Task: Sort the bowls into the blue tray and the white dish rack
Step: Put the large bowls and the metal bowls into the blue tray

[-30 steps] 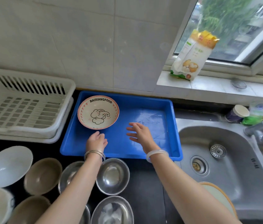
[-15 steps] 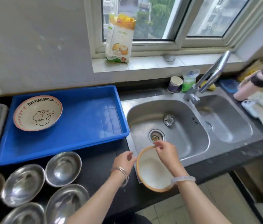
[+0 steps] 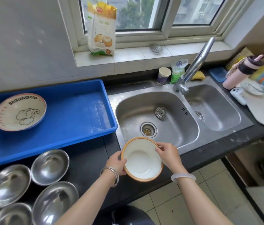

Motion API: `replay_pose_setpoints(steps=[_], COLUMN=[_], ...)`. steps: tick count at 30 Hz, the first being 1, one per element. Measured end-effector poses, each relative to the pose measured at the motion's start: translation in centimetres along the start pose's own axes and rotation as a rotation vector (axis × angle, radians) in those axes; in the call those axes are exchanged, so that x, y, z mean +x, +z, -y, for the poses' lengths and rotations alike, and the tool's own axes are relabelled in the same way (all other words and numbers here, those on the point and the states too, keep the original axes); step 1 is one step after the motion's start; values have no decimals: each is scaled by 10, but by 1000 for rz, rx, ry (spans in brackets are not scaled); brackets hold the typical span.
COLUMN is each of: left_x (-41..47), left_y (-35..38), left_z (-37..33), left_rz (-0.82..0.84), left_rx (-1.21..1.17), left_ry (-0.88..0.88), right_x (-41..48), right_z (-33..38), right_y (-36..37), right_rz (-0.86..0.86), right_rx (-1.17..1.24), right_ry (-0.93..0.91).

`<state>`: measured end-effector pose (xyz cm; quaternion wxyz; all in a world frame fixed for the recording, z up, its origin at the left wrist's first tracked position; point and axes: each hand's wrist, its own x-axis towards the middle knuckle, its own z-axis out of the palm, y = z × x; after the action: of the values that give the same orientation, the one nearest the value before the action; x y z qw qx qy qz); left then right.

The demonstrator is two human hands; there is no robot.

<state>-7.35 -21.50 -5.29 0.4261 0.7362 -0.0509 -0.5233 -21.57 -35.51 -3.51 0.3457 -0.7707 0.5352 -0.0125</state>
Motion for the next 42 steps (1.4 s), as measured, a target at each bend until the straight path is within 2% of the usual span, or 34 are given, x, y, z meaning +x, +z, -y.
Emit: replay_pose_setpoints(steps=[5,11,15,22,26,30,37,42], left_x=[-7,-22,-25,-11,3,29,65,79], left_y=[-47,-121,-172,-249,-297,-345,-386,-395], left_z=[-23,-51,-55,-46,-43,-46,-49,-45], left_rz=[-28,-116,-181,-347,-443,-538,-670,-702], left_rx=[-41,-120,-302,-541,-507,-502,-386,-311], left_ry=[37,105,130,290,361,359,291,242], right_x=[6,16,24,39,48,61,84,91], right_z=[42,110,163,265,324,373,413,418], right_y=[-4,17,40,95,132,164,214,237], right_rz=[-46,42,79,184,239,246,228,252], right_rx=[26,224,288,380,341,289,226,231], right_ry=[-76,-124,-171,-211,-288,-327,-274,-188])
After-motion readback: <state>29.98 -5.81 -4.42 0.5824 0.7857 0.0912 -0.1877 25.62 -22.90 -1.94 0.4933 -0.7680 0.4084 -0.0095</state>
